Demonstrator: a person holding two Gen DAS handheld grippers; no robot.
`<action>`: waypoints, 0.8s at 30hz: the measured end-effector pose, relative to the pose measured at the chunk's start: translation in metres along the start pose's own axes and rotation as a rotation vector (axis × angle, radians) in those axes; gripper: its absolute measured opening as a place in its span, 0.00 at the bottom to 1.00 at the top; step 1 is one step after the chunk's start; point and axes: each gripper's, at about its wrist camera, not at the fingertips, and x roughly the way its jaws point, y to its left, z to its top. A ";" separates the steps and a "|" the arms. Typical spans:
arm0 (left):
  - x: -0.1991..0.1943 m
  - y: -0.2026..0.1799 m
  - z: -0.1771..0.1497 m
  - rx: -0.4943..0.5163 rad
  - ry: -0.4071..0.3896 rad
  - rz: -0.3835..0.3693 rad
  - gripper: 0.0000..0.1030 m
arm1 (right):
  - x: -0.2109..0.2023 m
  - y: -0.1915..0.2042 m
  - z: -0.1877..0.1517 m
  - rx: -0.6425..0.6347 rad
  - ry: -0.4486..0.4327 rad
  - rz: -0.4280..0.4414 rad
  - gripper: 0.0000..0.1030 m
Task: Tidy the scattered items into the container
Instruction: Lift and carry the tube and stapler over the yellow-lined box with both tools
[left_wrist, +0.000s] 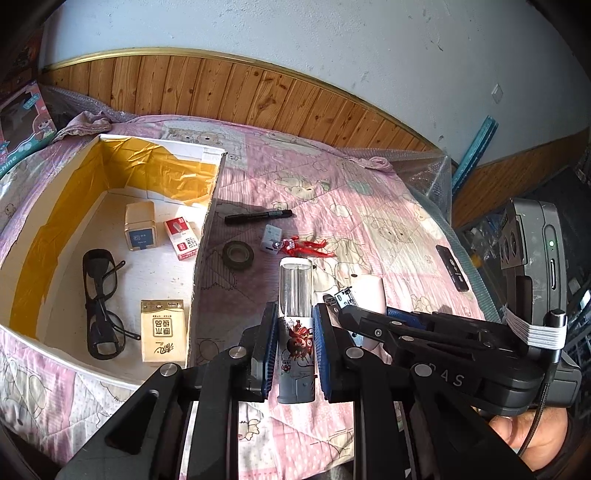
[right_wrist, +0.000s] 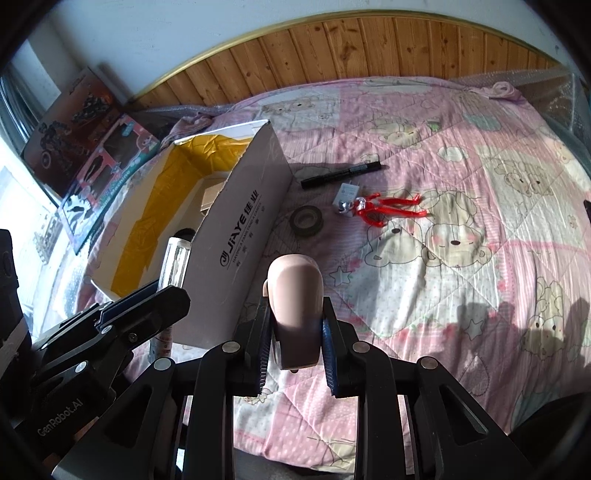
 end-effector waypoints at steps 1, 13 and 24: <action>-0.003 0.002 0.001 -0.004 -0.005 -0.001 0.19 | -0.001 0.004 0.001 -0.005 -0.002 0.003 0.25; -0.031 0.022 0.010 -0.041 -0.057 -0.013 0.19 | -0.008 0.037 0.011 -0.048 -0.025 0.022 0.25; -0.049 0.043 0.015 -0.087 -0.090 -0.012 0.19 | -0.016 0.062 0.017 -0.089 -0.044 0.044 0.25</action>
